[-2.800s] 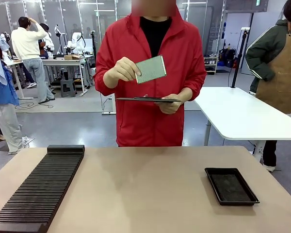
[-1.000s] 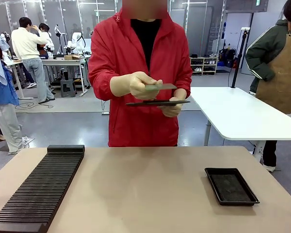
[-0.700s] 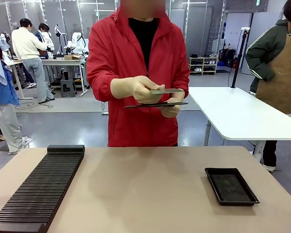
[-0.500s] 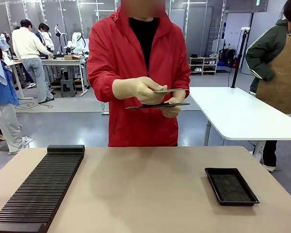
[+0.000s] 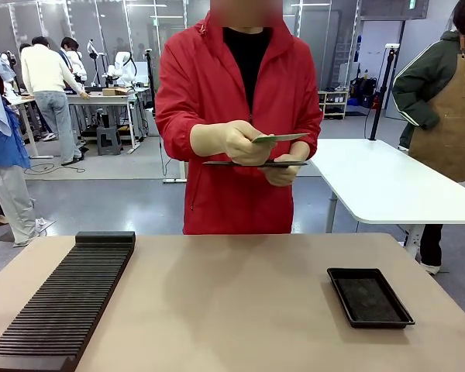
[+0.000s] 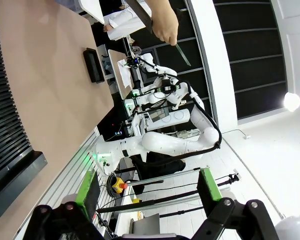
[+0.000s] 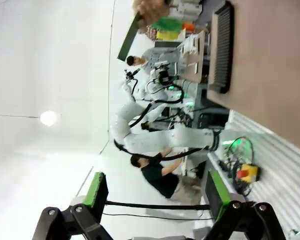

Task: Inspect the PCB.
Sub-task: Pick up the Blank PCB that the human is holding.

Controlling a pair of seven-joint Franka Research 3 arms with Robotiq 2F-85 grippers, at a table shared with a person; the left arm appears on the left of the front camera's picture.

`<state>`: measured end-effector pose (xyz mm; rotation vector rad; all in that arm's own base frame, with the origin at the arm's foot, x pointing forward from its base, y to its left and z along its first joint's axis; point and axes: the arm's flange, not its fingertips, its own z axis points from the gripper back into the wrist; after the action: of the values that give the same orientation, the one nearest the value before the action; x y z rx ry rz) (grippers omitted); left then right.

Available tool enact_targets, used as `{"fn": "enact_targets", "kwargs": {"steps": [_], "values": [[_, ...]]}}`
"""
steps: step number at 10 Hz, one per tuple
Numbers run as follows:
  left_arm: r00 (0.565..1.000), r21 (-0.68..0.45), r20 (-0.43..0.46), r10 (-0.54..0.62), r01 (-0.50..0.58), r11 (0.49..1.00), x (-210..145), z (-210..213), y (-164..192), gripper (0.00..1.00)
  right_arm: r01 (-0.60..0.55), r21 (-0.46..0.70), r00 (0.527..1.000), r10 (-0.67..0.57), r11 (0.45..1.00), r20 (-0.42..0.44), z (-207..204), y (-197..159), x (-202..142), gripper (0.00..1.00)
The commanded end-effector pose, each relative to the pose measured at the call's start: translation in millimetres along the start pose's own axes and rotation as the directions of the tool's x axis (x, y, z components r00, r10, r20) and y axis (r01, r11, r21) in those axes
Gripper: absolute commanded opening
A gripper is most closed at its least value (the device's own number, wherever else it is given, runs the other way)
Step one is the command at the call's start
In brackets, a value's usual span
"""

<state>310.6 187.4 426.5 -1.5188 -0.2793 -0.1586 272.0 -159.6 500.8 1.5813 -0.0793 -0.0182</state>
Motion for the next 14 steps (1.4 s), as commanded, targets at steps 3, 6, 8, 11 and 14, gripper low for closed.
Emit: {"fn": "enact_targets", "kwargs": {"steps": [3, 6, 8, 11, 14], "values": [[1.000, 0.004, -0.004, -0.001, 0.001, 1.000, 0.0, -0.9, -3.7, 1.00, 0.133, -0.015, 0.986, -0.134, 0.991, -0.098, -55.7, 36.0, 45.8, 1.00], [1.000, 0.004, -0.004, -0.001, 0.001, 1.000, 0.0, -0.9, -3.7, 1.00, 0.195, 0.004, 0.976, -0.194, 0.981, -0.103, -79.4, 52.8, 54.3, 1.00], [1.000, 0.004, -0.004, -0.001, 0.001, 1.000, 0.0, -0.9, -3.7, 1.00, 0.279, -0.041, 0.954, -0.282, 0.959, -0.101, -110.5, 75.4, 67.4, 1.00], [1.000, 0.004, -0.004, -0.001, 0.001, 1.000, 0.0, -0.9, -3.7, 1.00, 0.356, -0.103, 0.922, -0.367, 0.929, -0.123, -168.6, 95.4, 104.6, 1.00], [1.000, 0.004, -0.004, -0.001, 0.001, 1.000, 0.0, -0.9, -3.7, 1.00, 0.454, -0.121, 0.873, -0.468, 0.883, -0.139, -215.5, 97.2, 130.9, 1.00]]}}
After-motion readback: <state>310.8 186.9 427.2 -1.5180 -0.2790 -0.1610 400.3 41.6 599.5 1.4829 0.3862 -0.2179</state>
